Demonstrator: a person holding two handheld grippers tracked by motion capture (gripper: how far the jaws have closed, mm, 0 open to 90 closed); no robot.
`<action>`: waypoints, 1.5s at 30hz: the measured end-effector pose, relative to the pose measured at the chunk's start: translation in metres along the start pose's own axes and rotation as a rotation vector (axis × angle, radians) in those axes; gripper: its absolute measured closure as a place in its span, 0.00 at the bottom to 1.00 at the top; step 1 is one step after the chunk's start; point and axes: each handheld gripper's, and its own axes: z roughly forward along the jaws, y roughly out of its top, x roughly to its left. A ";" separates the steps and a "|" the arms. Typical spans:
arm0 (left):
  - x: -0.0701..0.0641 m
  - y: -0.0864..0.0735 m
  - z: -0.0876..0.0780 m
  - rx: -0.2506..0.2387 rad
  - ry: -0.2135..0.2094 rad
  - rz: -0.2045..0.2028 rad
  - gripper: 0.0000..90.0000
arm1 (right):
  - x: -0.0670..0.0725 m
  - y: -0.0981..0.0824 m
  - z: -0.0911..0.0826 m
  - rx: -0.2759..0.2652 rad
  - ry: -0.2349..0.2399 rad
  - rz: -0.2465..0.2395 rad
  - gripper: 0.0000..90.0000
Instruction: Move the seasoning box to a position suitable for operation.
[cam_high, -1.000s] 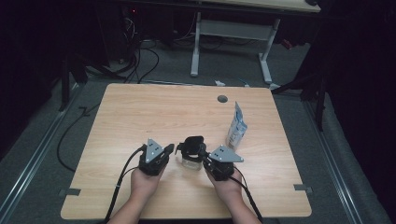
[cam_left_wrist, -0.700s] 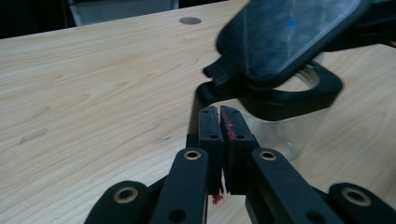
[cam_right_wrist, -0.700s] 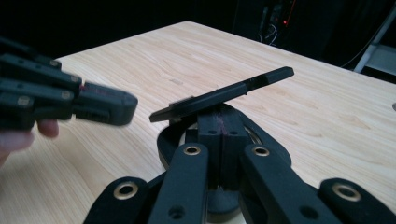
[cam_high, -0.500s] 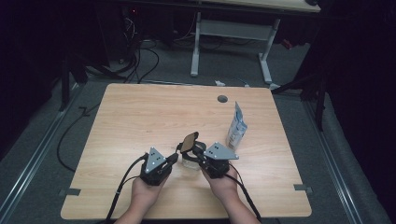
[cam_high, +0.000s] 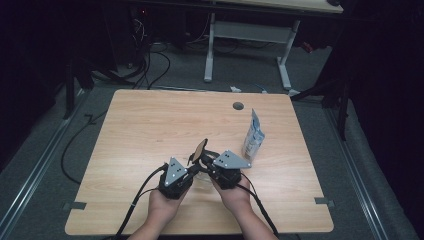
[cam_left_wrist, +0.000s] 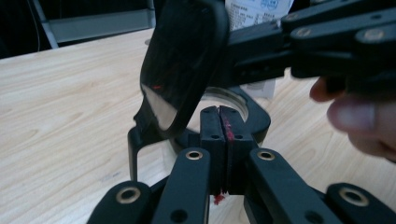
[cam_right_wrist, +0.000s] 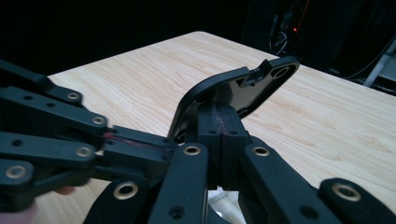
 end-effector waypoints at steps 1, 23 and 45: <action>0.000 0.001 0.003 -0.010 0.010 0.005 0.99 | 0.002 0.002 0.001 -0.004 0.009 -0.004 1.00; 0.009 0.011 0.007 -0.071 0.055 -0.005 1.00 | -0.026 -0.036 -0.022 0.013 -0.064 0.049 1.00; 0.036 0.023 0.015 -0.103 0.128 -0.031 1.00 | -0.017 -0.038 -0.009 0.033 -0.031 0.023 1.00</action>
